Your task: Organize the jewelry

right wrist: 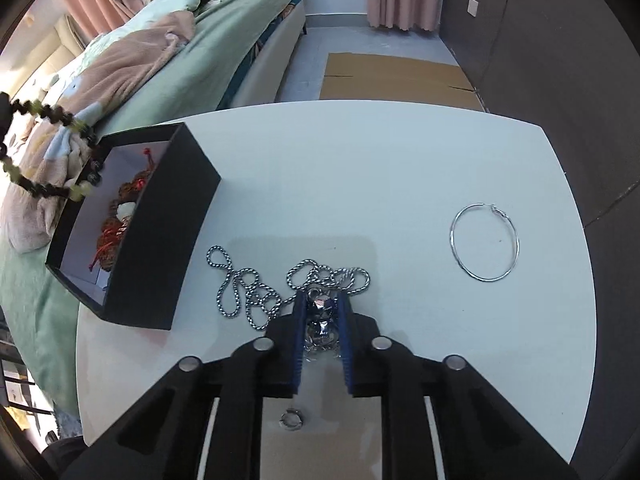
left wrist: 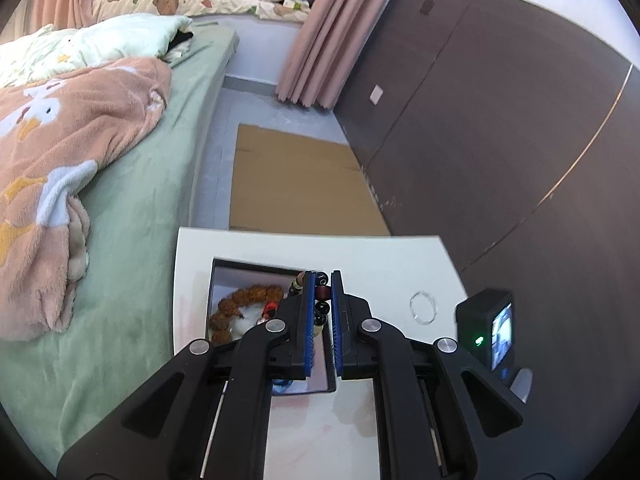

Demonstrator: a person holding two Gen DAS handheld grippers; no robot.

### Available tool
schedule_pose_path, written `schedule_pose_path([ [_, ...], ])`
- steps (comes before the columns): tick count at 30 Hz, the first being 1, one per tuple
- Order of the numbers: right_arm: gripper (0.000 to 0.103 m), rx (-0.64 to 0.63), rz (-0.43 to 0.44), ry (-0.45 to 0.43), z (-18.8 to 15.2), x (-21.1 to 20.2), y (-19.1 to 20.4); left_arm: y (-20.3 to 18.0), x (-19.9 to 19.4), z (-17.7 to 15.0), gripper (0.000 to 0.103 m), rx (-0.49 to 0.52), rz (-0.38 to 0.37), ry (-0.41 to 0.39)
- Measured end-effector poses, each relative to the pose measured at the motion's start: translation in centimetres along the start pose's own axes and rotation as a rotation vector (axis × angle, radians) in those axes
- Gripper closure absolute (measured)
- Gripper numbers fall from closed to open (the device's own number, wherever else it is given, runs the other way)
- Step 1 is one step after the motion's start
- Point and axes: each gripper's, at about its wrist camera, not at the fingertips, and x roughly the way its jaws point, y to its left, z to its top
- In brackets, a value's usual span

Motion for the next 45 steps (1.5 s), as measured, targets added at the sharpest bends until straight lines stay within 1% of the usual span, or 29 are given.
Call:
schedule_pose_path([
  [2, 0.089, 0.012, 0.012, -0.001, -0.2, -0.1, -0.2, 0.4, 0.6, -0.5, 0.094, -0.018, 0.017, 0.025],
  [3, 0.09, 0.026, 0.027, -0.004, -0.3, -0.3, -0.3, 0.6, 0.7, -0.6, 0.093, -0.027, 0.024, 0.031],
  [4, 0.09, 0.039, 0.042, -0.012, -0.4, -0.5, -0.7, 0.9, 0.9, -0.7, 0.088, -0.035, 0.031, 0.04],
  [6, 0.09, 0.066, 0.068, -0.043, -0.3, -1.6, -1.2, 1.3, 0.7, -1.0, 0.053, -0.045, 0.047, 0.04],
  [7, 0.09, 0.073, 0.077, -0.054, -0.3, -2.0, -1.3, 1.3, 0.5, -1.0, 0.048, -0.042, 0.053, 0.032],
  [10, 0.09, 0.078, 0.096, -0.101, -0.4, -3.9, -1.4, 1.6, -0.4, -1.1, 0.045, -0.033, 0.069, 0.011],
  [11, 0.09, 0.076, 0.099, -0.125, -0.4, -4.9, -1.4, 1.7, -0.7, -1.1, 0.04, -0.037, 0.071, 0.002],
  [12, 0.09, 0.077, 0.102, -0.138, -0.4, -5.4, -1.4, 1.8, -1.0, -1.1, 0.032, -0.036, 0.081, -0.009],
  [14, 0.09, 0.078, 0.111, -0.172, -0.4, -7.2, -1.2, 2.0, -1.6, -1.0, 0.023, -0.023, 0.098, -0.025],
  [16, 0.09, 0.076, 0.113, -0.208, -0.3, -9.1, -1.0, 2.4, -2.1, -0.9, 0.018, -0.026, 0.079, -0.032],
  [18, 0.09, 0.073, 0.1, -0.235, 0.1, -10.7, -0.9, 2.7, -2.8, -0.8, 0.009, -0.028, 0.069, -0.045],
  [21, 0.09, 0.068, 0.076, -0.284, 1.2, -13.8, -0.6, 3.3, -3.4, -0.5, 0.005, -0.04, 0.068, -0.052],
  [25, 0.09, 0.045, 0.04, -0.363, 3.4, -19.0, 0.6, 4.3, -3.8, 0.0, 0.005, -0.082, 0.019, -0.044],
  [30, 0.09, 0.011, 0.003, -0.446, 5.7, -24.4, 2.7, 5.2, -4.6, 0.4, 0.005, -0.098, -0.004, -0.067],
  [34, 0.09, -0.027, -0.015, -0.496, 7.2, -28.0, 5.0, 5.7, -5.3, 0.7, 0.005, -0.103, -0.005, -0.084],
  [45, 0.09, -0.094, -0.036, -0.632, 10.2, -35.5, 11.5, 7.6, -6.3, 1.2, 0.005, -0.155, -0.032, -0.104],
])
